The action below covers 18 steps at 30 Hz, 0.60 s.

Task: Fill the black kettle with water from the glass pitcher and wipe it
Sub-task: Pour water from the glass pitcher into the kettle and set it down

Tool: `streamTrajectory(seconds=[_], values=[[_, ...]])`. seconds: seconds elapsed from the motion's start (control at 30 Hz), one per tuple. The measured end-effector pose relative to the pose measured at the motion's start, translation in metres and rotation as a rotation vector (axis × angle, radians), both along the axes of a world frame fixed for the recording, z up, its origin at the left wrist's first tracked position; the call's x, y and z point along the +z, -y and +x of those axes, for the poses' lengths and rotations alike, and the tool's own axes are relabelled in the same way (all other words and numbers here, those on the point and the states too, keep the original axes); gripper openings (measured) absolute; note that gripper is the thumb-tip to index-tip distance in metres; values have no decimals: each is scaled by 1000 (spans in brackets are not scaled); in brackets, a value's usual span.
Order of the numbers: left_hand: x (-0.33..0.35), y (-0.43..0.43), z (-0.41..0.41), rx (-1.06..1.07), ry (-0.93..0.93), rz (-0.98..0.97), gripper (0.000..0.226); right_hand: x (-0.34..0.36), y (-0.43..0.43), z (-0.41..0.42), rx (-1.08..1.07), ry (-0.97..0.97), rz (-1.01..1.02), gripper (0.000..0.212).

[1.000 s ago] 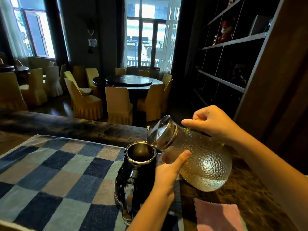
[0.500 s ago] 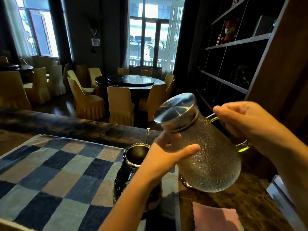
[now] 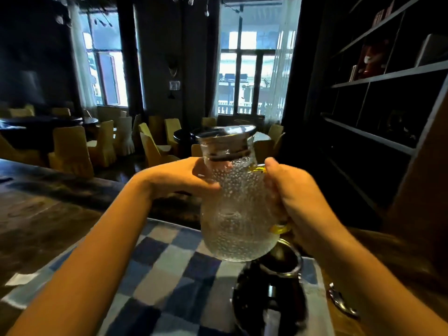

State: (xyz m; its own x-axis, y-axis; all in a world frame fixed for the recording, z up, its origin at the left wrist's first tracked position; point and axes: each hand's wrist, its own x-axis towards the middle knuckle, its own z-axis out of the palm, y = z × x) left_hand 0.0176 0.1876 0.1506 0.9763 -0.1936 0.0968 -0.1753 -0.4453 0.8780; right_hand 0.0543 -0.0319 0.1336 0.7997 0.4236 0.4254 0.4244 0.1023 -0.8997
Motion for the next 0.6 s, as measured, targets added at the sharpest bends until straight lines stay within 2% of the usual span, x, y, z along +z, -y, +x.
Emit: streamTrajectory(seconds=[0.1, 0.3, 0.47, 0.6], values=[[-6, -49, 0, 5, -104, 25, 47, -24, -48, -13, 5, -32, 54, 56], [-46, -117, 2, 53, -197, -43, 29, -83, -131, -36, -77, -118, 137, 43], [-89, -146, 19, 110, -230, -41, 36, -138, -184, -50, -207, -154, 178, 37], [-129, -168, 22, 76, -289, -128, 48, -173, -219, -68, -232, -207, 182, 33]])
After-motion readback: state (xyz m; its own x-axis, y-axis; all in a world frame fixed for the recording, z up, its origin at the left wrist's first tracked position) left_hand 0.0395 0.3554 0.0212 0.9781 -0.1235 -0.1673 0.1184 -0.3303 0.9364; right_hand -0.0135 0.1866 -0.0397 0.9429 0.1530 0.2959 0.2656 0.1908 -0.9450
